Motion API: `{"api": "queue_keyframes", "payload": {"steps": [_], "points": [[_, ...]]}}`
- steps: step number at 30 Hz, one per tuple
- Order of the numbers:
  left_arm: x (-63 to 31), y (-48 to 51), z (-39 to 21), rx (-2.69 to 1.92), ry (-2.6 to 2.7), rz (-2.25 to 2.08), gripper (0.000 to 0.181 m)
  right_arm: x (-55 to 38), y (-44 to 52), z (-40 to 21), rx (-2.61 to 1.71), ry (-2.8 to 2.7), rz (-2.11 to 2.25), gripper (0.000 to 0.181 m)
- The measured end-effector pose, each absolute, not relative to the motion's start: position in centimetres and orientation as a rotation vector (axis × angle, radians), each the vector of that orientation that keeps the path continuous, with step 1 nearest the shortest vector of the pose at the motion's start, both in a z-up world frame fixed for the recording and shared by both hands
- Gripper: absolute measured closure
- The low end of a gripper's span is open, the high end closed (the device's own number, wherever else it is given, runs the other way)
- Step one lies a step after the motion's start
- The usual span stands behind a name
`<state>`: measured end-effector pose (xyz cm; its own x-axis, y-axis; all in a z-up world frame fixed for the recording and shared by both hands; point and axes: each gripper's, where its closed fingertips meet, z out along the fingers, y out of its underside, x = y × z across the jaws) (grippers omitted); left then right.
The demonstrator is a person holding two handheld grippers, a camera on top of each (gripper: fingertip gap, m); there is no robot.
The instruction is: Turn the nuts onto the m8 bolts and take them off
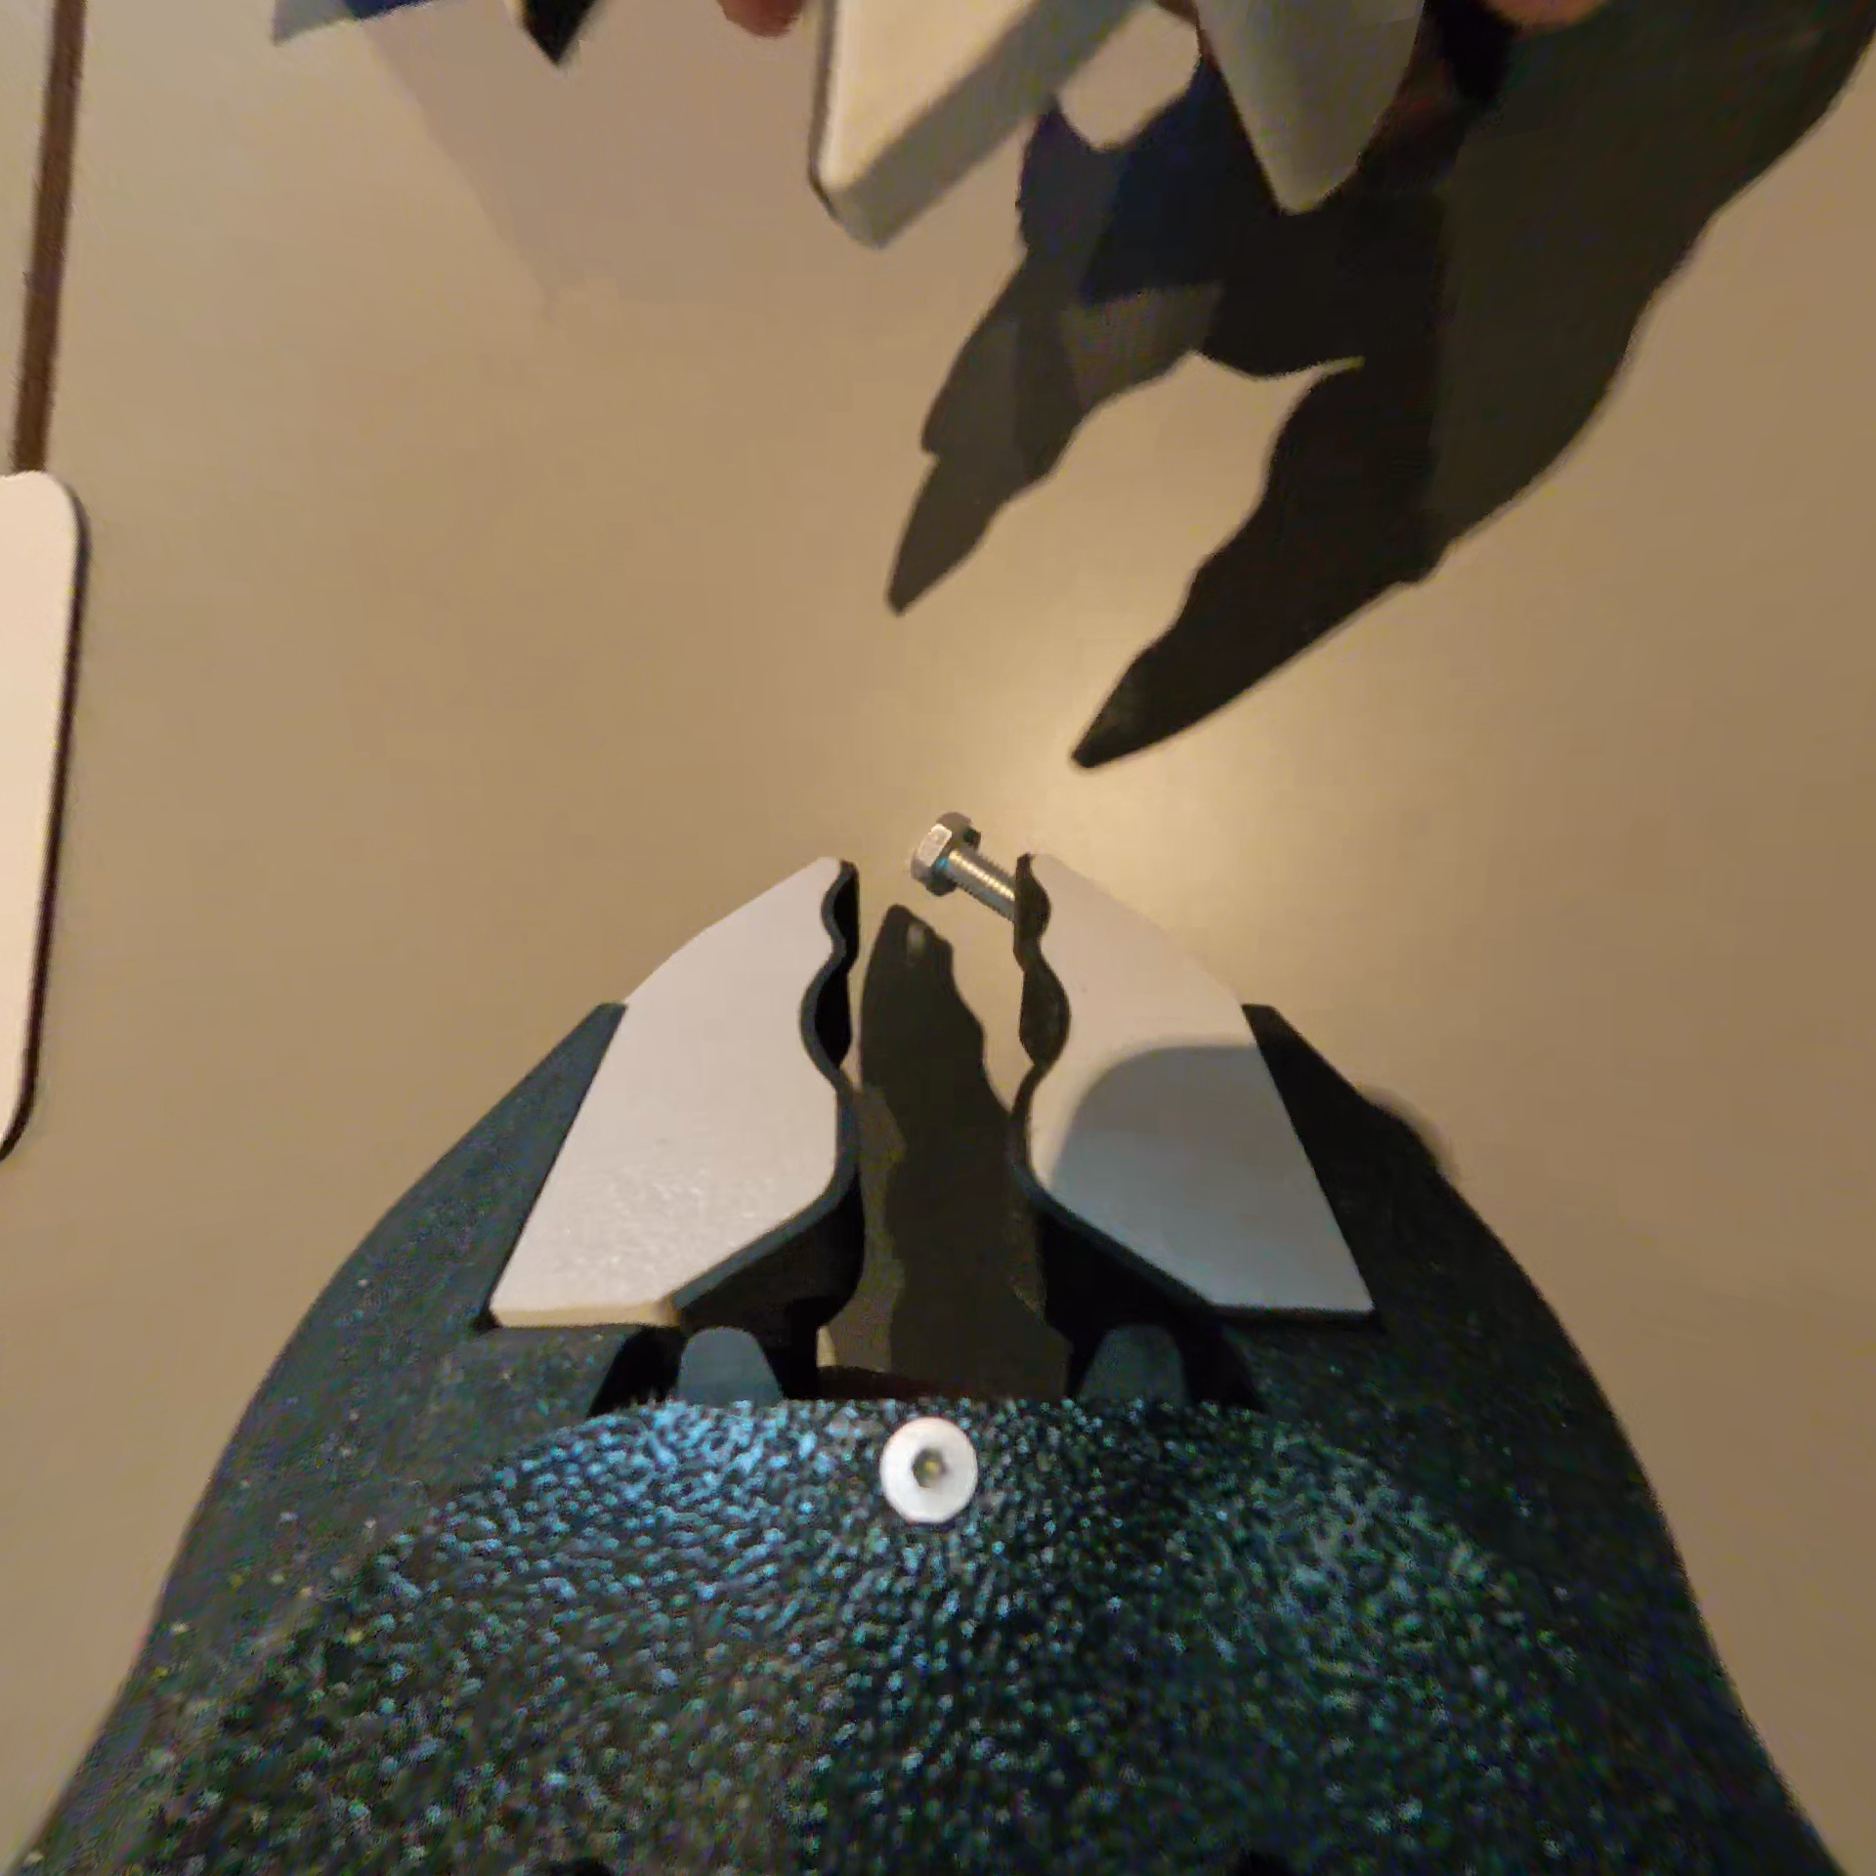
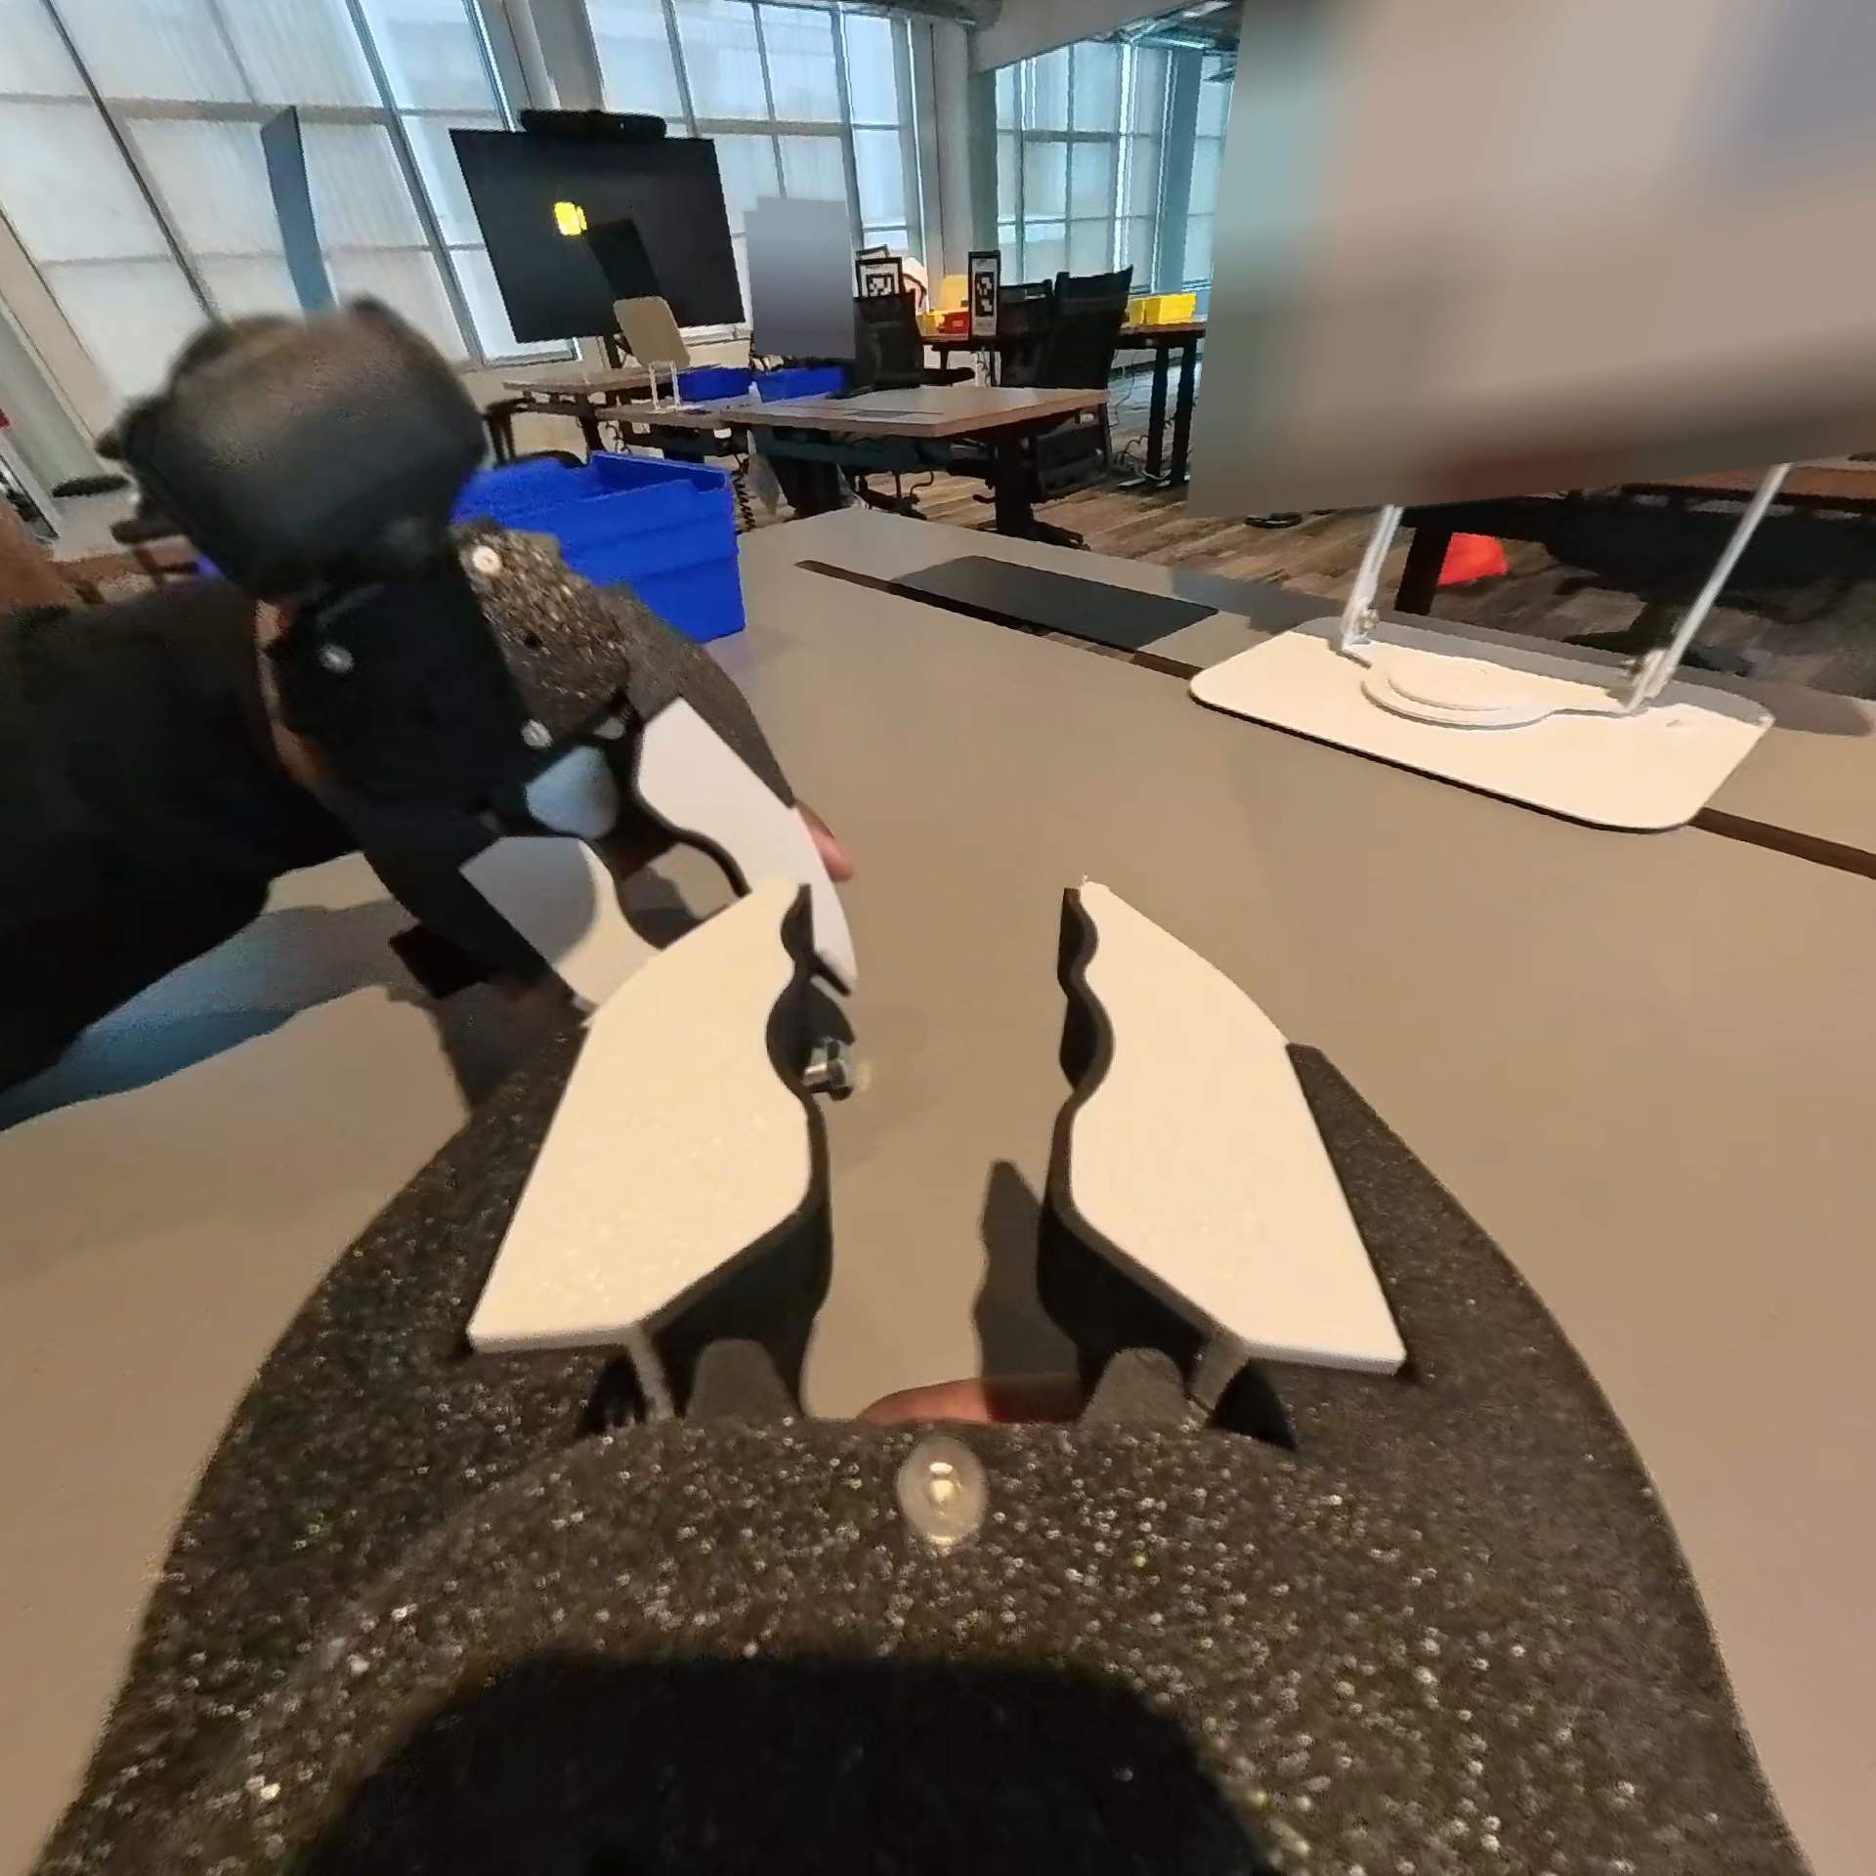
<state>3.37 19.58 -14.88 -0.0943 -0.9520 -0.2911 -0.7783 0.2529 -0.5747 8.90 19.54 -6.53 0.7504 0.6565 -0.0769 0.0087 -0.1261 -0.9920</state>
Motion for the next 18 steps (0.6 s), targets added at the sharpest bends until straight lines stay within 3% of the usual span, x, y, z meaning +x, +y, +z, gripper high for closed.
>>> {"api": "queue_keyframes", "payload": {"steps": [11,18], "points": [[2.7,19.5,-15.9,-1.92,1.607,-0.312,0.169,8.4,19.3,-6.6,-1.592,-0.622,0.444,0.136],[4.1,18.1,-14.9,-1.779,1.682,-0.147,0.152,9.0,19.5,-6.1,-1.585,-0.587,0.45,0.137]]}}
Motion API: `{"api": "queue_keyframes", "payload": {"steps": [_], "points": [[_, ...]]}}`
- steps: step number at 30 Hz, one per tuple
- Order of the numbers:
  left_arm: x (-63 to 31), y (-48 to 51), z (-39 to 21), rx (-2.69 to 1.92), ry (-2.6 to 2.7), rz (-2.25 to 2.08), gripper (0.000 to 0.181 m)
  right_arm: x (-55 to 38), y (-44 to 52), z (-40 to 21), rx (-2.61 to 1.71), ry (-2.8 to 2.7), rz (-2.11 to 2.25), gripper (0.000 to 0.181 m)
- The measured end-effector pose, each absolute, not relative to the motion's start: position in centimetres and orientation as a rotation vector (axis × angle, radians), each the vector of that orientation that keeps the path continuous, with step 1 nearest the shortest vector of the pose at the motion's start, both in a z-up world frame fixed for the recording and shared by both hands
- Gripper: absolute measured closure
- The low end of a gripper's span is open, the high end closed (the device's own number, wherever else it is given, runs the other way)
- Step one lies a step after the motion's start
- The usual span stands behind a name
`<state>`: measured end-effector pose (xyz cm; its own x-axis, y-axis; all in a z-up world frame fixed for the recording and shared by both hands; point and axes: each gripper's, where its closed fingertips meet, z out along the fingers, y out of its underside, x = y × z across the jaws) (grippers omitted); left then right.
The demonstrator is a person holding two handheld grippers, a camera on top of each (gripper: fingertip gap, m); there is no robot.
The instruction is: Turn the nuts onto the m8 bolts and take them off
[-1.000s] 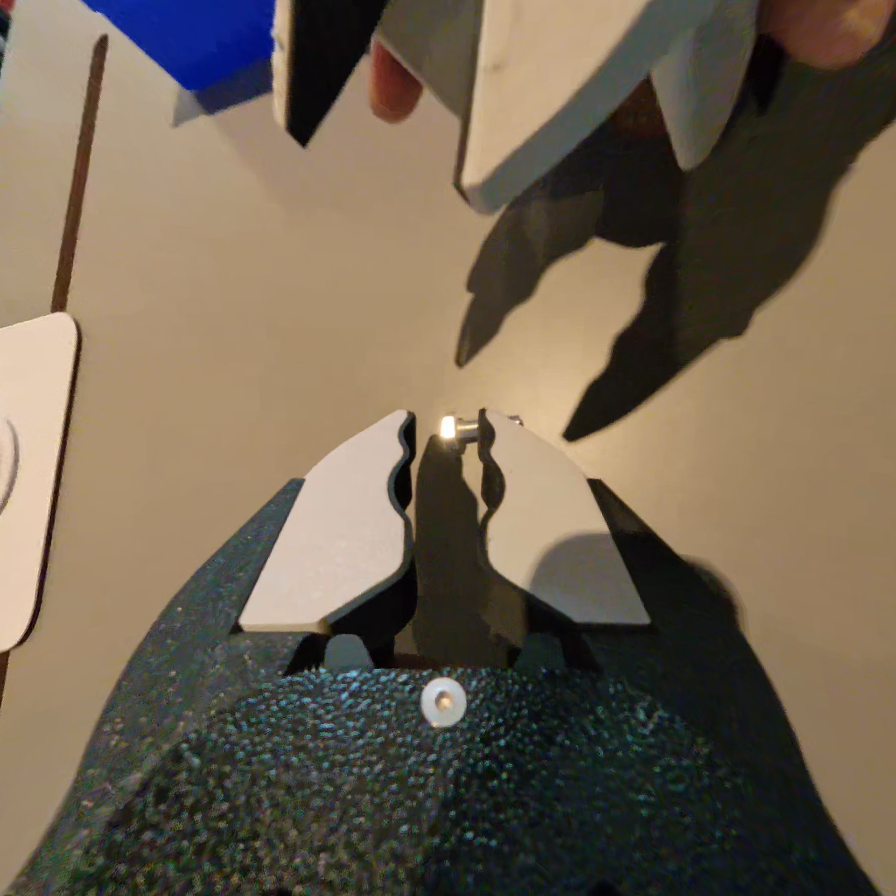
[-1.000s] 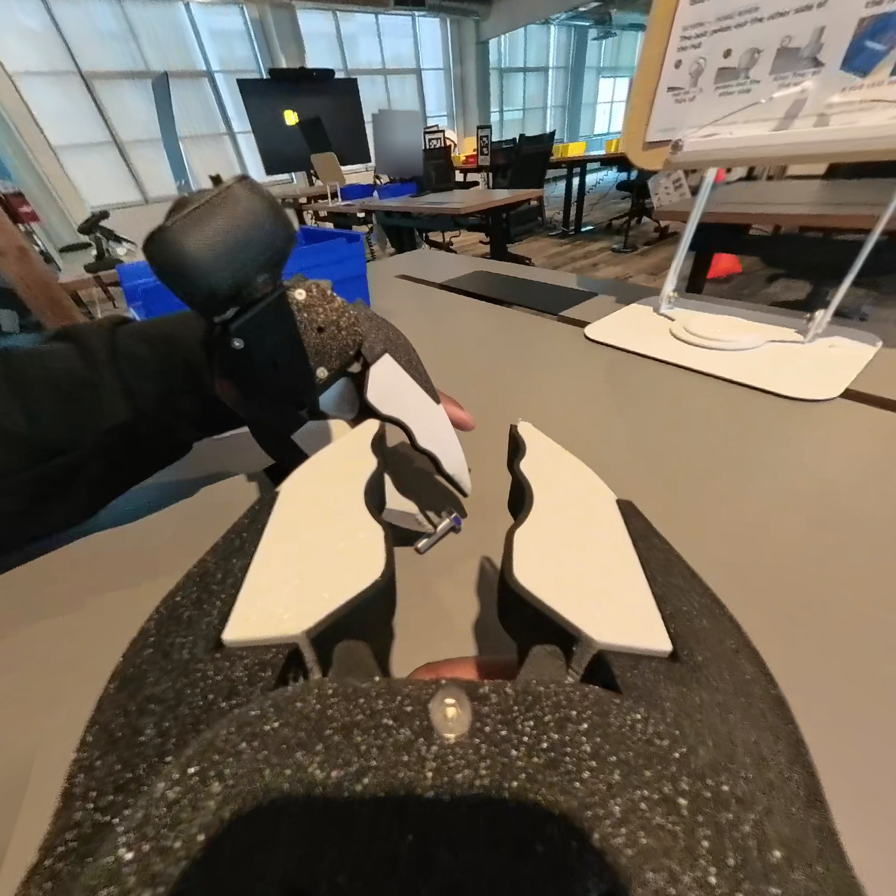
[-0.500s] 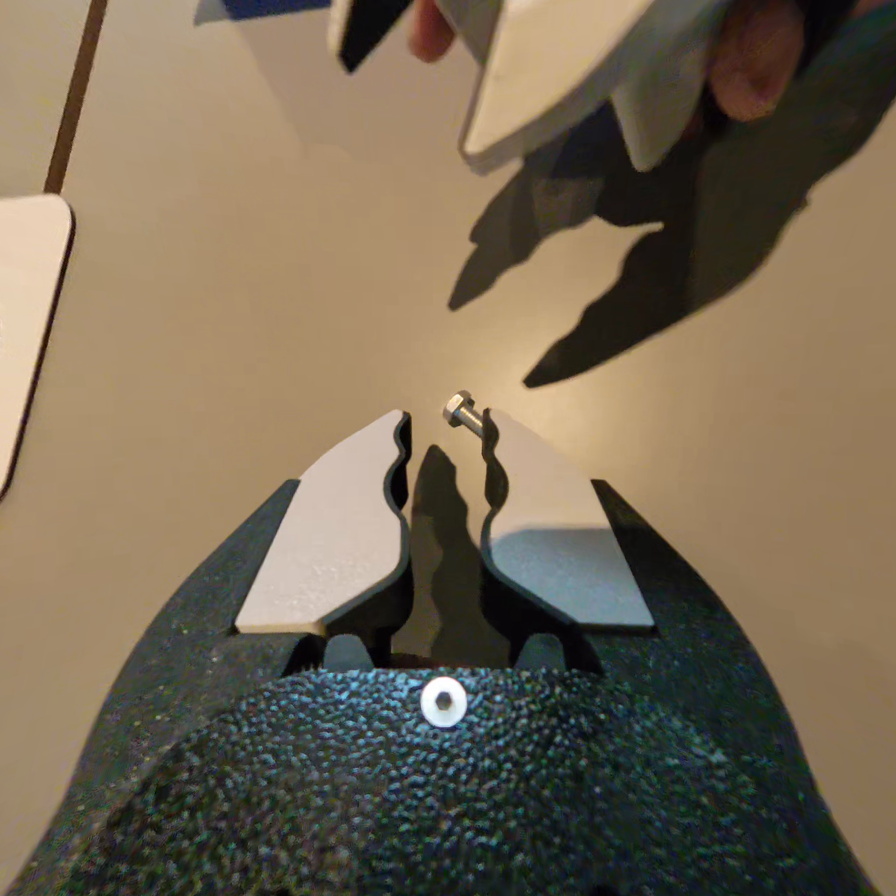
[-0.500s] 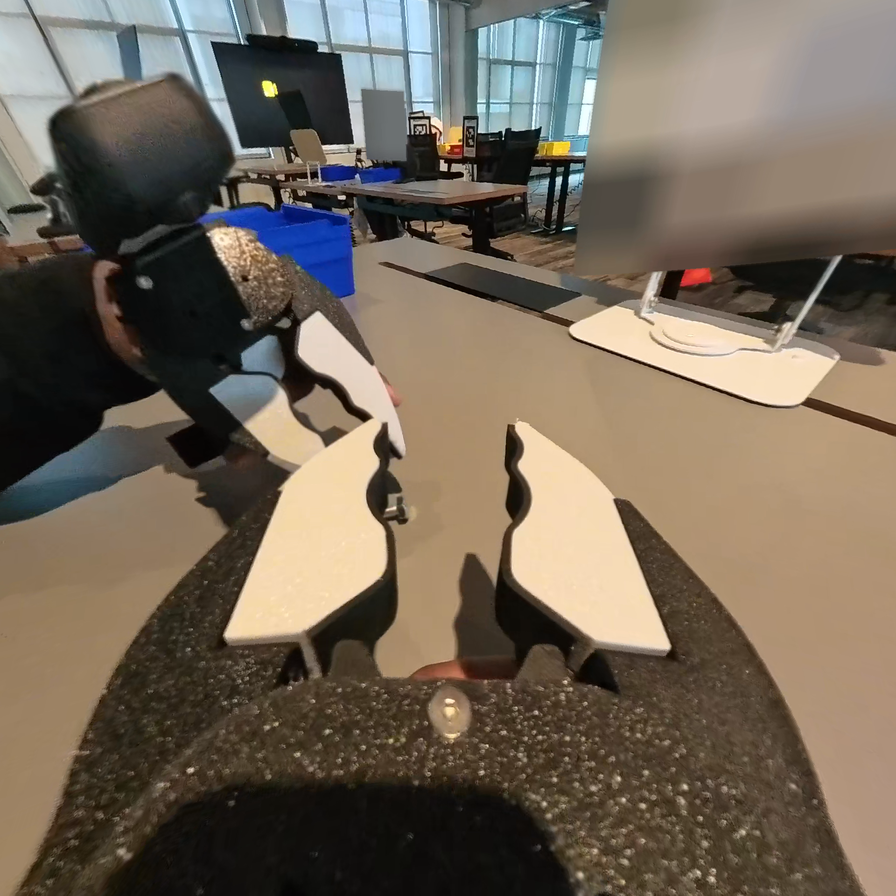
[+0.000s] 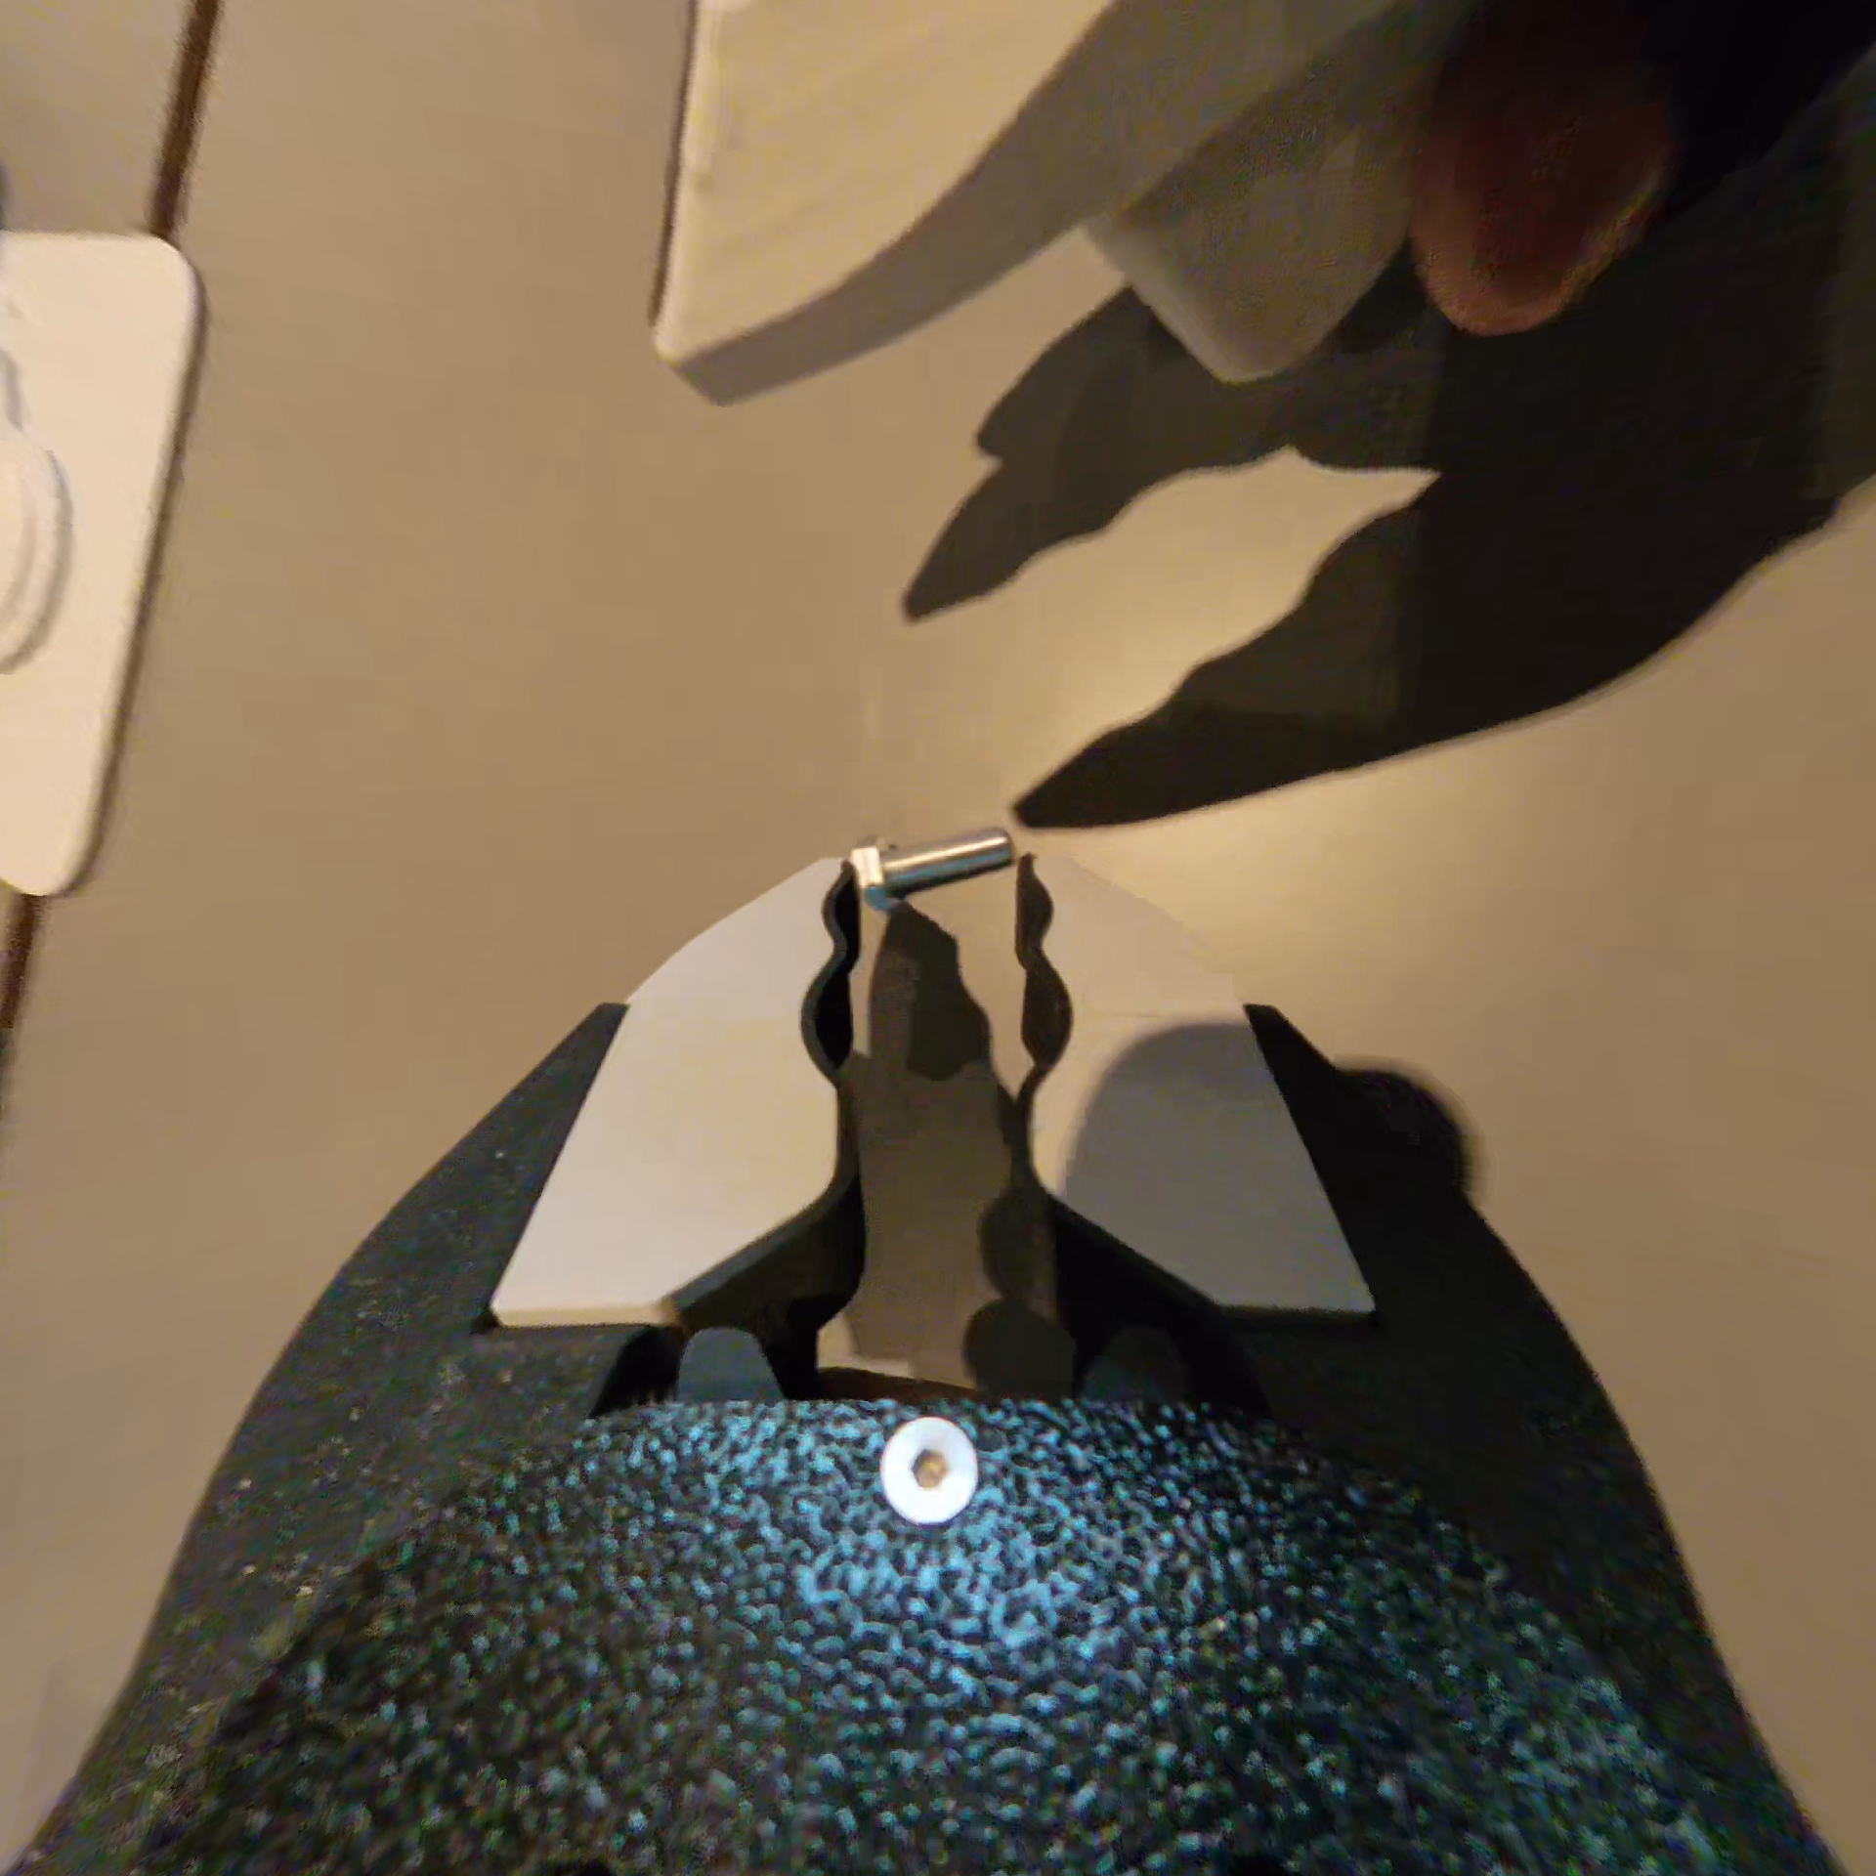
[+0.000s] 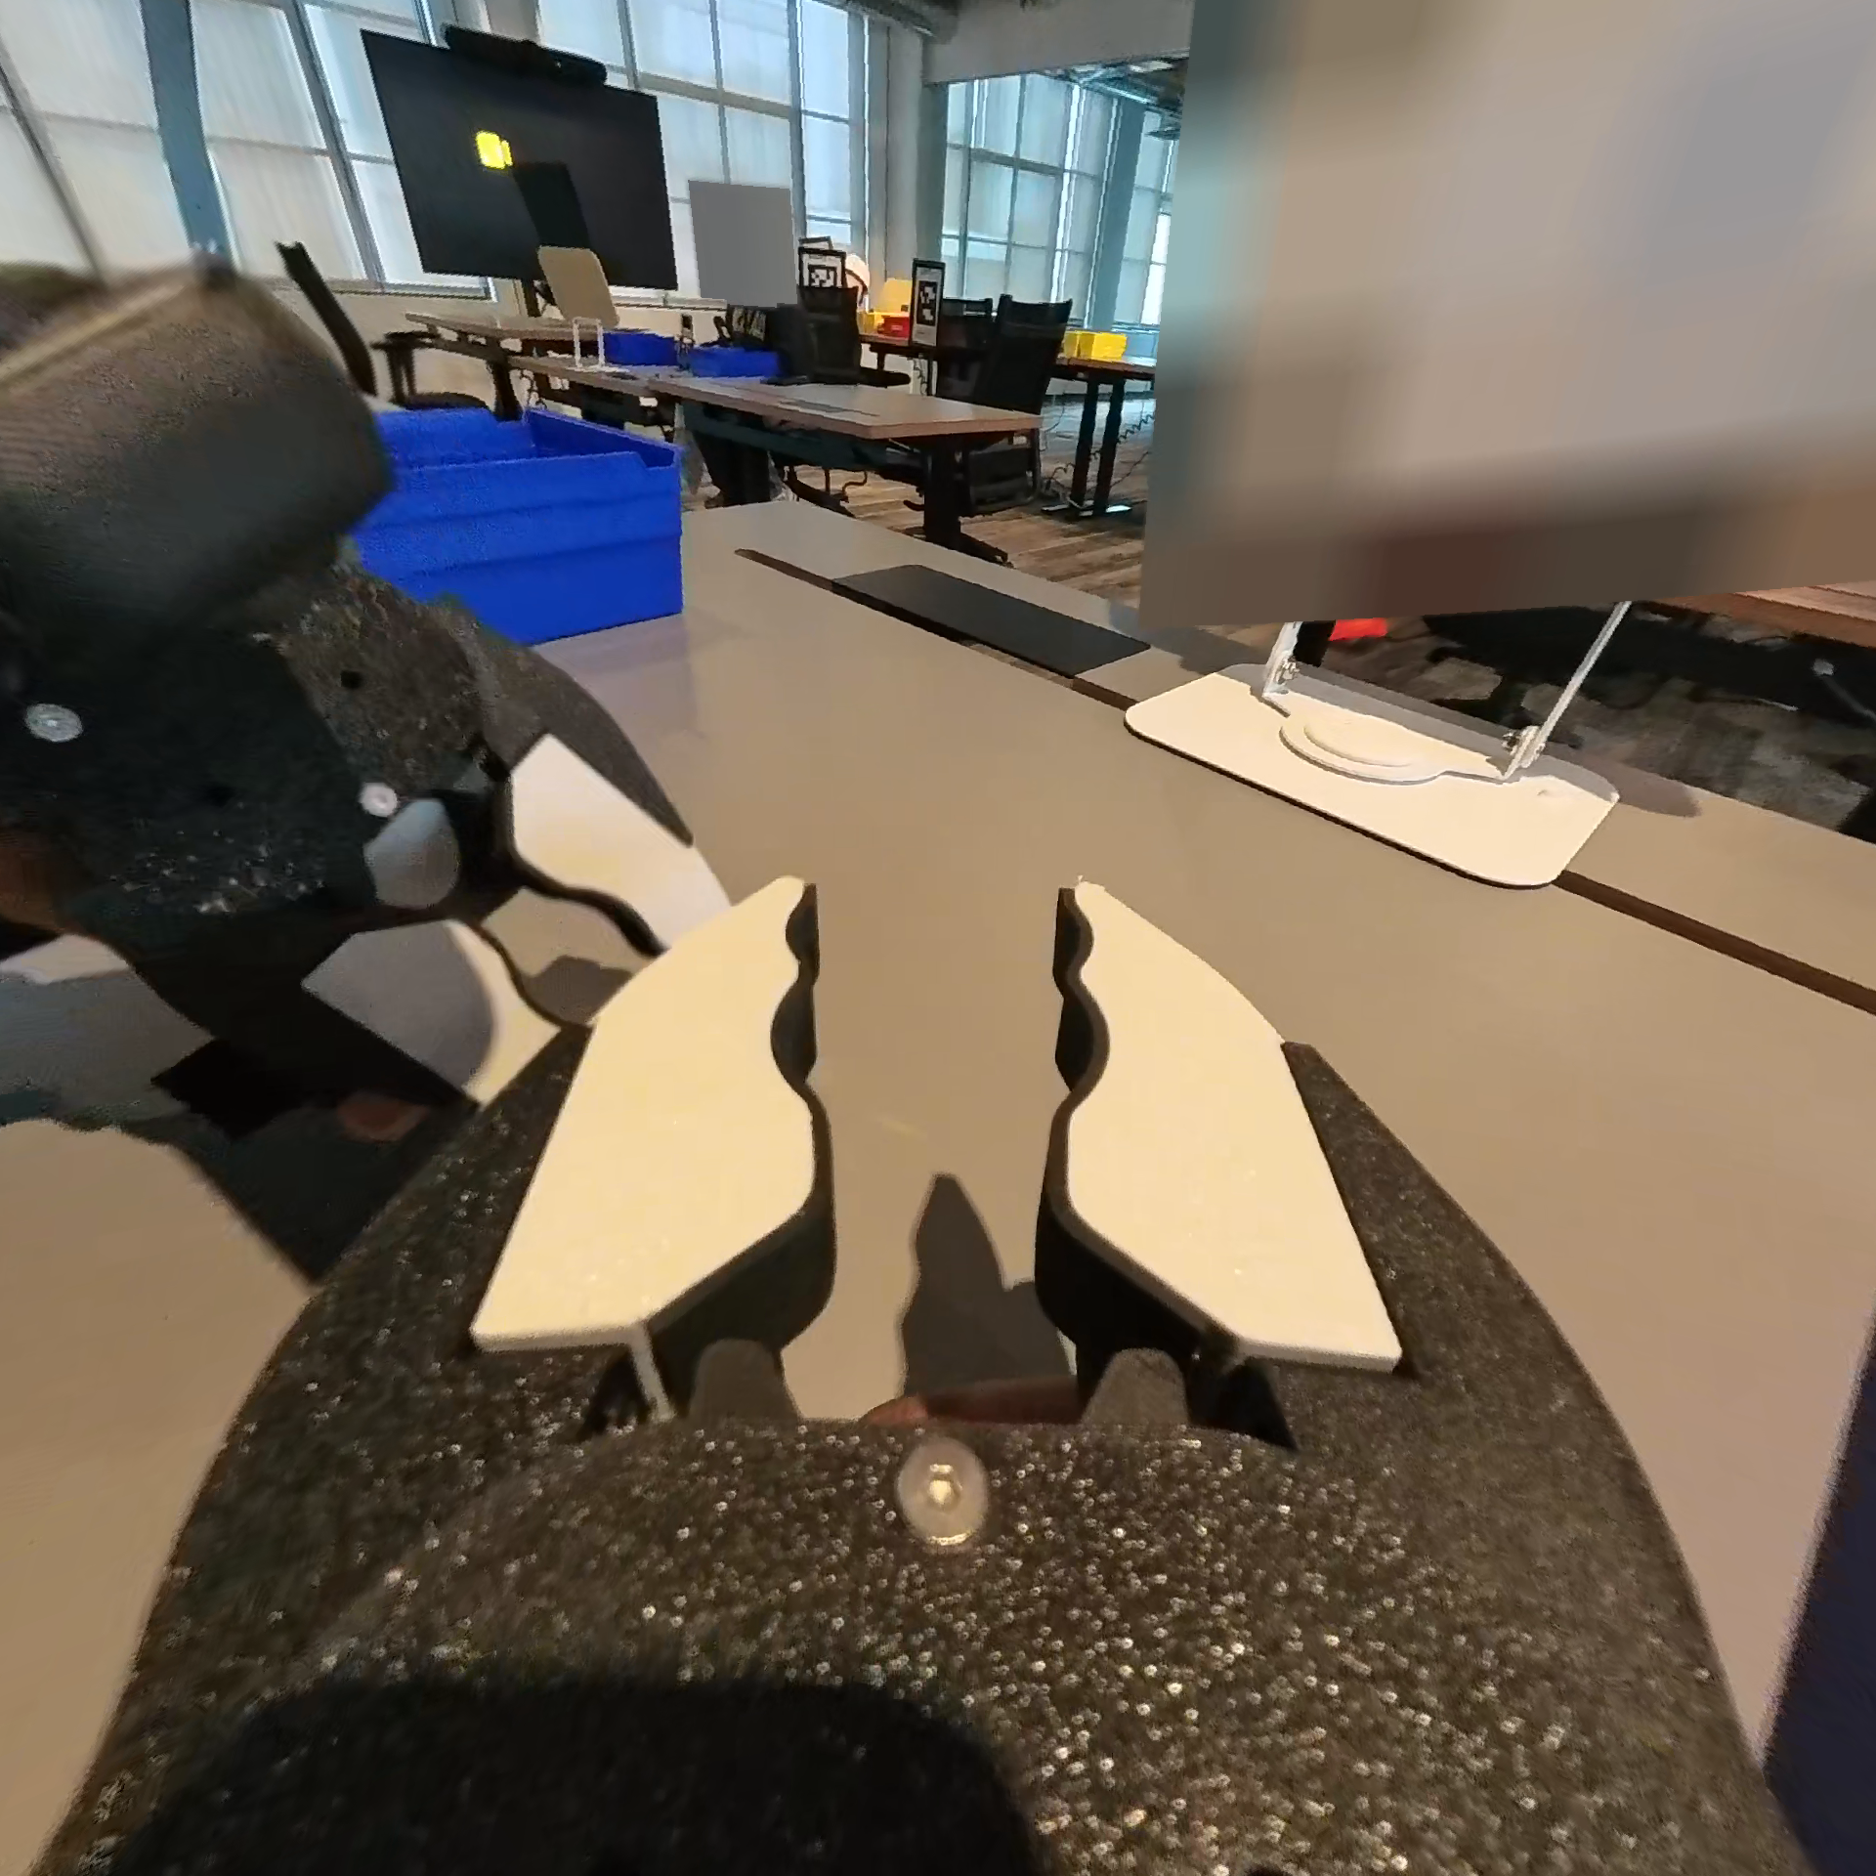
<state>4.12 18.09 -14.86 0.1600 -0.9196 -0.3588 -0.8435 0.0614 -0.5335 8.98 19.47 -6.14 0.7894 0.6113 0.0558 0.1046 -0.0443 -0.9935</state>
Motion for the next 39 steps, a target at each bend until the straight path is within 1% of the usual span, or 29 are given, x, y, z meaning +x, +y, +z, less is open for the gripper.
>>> {"api": "queue_keyframes", "payload": {"steps": [2,5,7,11,15,16,20,22,24,27,31,36,39], "points": [[3.7,19.2,-13.9,-1.673,1.735,-0.043,0.149,9.1,19.5,-6.1,-1.584,-0.582,0.454,0.136],[3.3,20.2,-14.0,-1.428,1.978,0.034,0.148,9.0,19.4,-6.1,-1.584,-0.584,0.46,0.136],[3.2,20.4,-14.7,-1.351,2.109,-0.056,0.151,8.9,19.4,-6.1,-1.583,-0.589,0.461,0.136],[4.1,19.9,-14.9,-1.309,2.207,-0.357,0.155,9.0,19.3,-5.9,-1.576,-0.59,0.458,0.137],[4.3,19.5,-16.0,-1.306,2.299,-0.424,0.158,9.2,19.4,-5.8,-1.577,-0.588,0.463,0.136],[4.3,19.4,-16.3,-1.307,2.303,-0.426,0.164,9.2,19.4,-5.8,-1.578,-0.59,0.464,0.136],[5.1,19.3,-16.3,-1.35,2.208,-0.429,0.167,9.1,19.4,-5.8,-1.578,-0.588,0.476,0.136],[5.3,19.5,-16.3,-1.467,2.091,-0.421,0.168,9.0,19.3,-5.7,-1.575,-0.59,0.477,0.136],[5.7,20.3,-15.7,-1.585,1.867,-0.426,0.168,9.1,19.3,-5.5,-1.563,-0.598,0.46,0.136],[5.9,22.1,-12.6,-1.662,1.401,-0.526,0.168,9.4,19.2,-4.9,-1.526,-0.612,0.426,0.136],[4.9,22.3,-8.1,-1.478,1.131,-0.468,0.168,9.0,18.3,-3.1,-1.447,-0.583,0.553,0.135],[4.9,20.3,-6.6,-1.356,1.095,-0.446,0.168,8.1,17.2,-2.3,-1.383,-0.592,0.699,0.133],[5.1,19.6,-6.1,-1.316,1.095,-0.467,0.168,7.5,16.8,-2.7,-1.386,-0.629,0.723,0.136]]}}
